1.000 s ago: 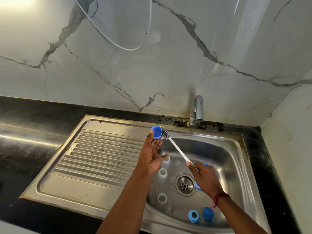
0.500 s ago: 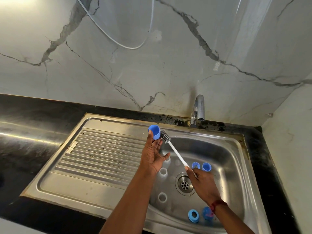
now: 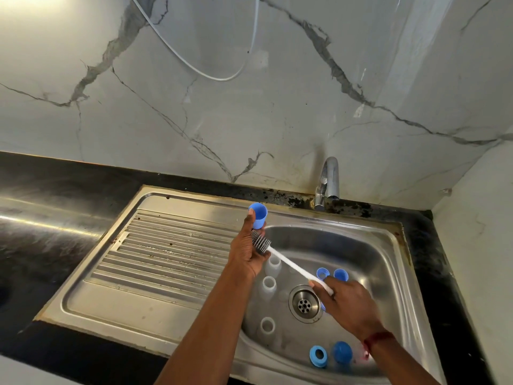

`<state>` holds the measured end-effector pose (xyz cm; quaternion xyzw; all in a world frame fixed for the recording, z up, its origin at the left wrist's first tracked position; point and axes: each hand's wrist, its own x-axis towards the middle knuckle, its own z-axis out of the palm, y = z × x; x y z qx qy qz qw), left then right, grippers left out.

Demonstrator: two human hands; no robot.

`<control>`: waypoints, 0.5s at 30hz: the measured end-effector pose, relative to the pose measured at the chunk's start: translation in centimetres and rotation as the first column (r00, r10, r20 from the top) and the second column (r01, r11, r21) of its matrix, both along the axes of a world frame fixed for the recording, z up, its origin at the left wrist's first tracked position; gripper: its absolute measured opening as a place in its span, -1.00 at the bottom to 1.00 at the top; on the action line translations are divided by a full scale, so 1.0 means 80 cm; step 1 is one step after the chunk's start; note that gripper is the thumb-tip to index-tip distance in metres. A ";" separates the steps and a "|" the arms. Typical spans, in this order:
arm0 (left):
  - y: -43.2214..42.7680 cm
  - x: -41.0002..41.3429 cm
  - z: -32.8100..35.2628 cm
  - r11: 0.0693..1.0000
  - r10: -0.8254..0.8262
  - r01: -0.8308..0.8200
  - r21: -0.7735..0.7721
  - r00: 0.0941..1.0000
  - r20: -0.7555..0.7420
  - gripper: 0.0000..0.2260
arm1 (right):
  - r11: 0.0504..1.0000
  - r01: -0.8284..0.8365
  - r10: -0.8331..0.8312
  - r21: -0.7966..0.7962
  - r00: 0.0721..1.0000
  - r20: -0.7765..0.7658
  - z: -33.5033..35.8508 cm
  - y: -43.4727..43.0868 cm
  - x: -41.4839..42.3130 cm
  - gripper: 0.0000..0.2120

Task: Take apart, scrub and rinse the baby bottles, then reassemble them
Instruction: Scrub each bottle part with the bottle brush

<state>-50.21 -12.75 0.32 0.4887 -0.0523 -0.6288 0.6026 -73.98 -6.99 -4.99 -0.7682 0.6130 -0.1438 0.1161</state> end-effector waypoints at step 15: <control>-0.001 -0.002 -0.004 1.000 -0.008 0.007 0.008 0.999 0.037 -0.54 | 0.924 -0.104 0.091 -0.369 0.994 -0.053 0.012 -0.034 -0.021 -0.46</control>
